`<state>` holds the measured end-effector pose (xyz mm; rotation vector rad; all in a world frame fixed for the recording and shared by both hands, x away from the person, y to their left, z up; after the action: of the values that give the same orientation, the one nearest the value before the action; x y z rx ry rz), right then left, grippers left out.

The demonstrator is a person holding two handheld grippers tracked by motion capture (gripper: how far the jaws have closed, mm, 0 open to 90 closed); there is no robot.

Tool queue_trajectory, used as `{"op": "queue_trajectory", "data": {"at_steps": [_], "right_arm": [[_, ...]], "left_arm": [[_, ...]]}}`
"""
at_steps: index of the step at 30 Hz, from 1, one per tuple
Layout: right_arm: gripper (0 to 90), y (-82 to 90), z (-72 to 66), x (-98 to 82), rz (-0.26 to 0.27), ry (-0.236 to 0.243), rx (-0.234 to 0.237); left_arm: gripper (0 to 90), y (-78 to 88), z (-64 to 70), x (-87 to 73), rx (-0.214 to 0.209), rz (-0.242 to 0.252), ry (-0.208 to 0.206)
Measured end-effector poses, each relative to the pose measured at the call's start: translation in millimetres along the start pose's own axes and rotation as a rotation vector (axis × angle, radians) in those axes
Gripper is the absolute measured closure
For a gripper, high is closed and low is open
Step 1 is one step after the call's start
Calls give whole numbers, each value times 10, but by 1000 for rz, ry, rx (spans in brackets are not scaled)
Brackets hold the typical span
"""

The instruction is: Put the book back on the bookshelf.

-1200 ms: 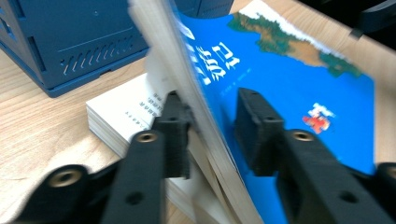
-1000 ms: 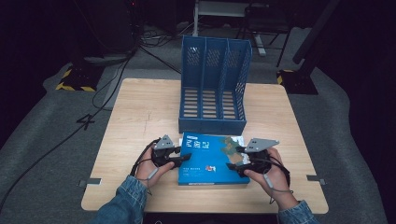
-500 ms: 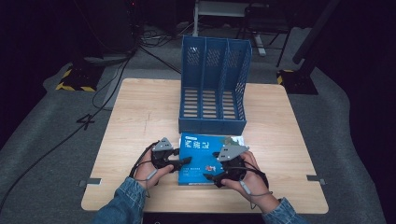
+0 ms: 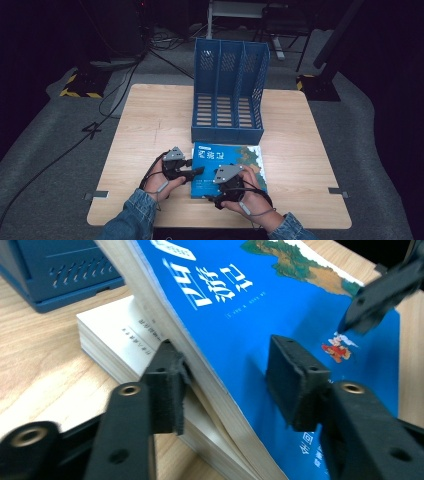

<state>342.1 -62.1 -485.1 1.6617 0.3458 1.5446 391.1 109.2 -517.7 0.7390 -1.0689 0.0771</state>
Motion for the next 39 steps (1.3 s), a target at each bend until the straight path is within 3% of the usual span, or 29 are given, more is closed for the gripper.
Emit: {"op": "queue_trajectory", "data": {"at_steps": [2,5,8,12,14,19,27,33,39], "right_arm": [[163,-47,-33,8,-5,14,-8],[165,-117,-97,27,-8,44,-1],[168,-187,-143,44,-19,69,5],[170,-249,-180,71,-25,81,12],[180,-279,-202,97,-25,93,11],[181,-308,-218,133,-26,143,-35],[159,-288,-225,128,0,167,-53],[155,-257,-193,52,8,190,-102],[58,-348,-275,-16,-6,285,-185]], "left_arm": [[576,46,-5,-9,-19,-11,23],[627,142,14,-59,-79,-59,70],[638,155,29,-63,-81,-70,71],[657,159,14,-63,-94,-70,91],[714,177,7,-47,-116,-55,114],[799,239,45,23,-163,-31,151],[815,286,144,168,-151,-83,136],[816,280,139,233,-149,-100,138],[816,278,136,264,-164,-114,170]]}}
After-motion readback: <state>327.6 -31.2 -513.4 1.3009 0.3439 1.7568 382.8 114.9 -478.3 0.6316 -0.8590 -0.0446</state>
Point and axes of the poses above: each handheld gripper's, and its own axes: y roughly backward along the jaws, x roughly out of its top, z roughly to its right, the point moved 4 cm from there along -y, roughly forward along the jaws, and after that the axes turned 3 degrees about -y, right-handed, at the moved point
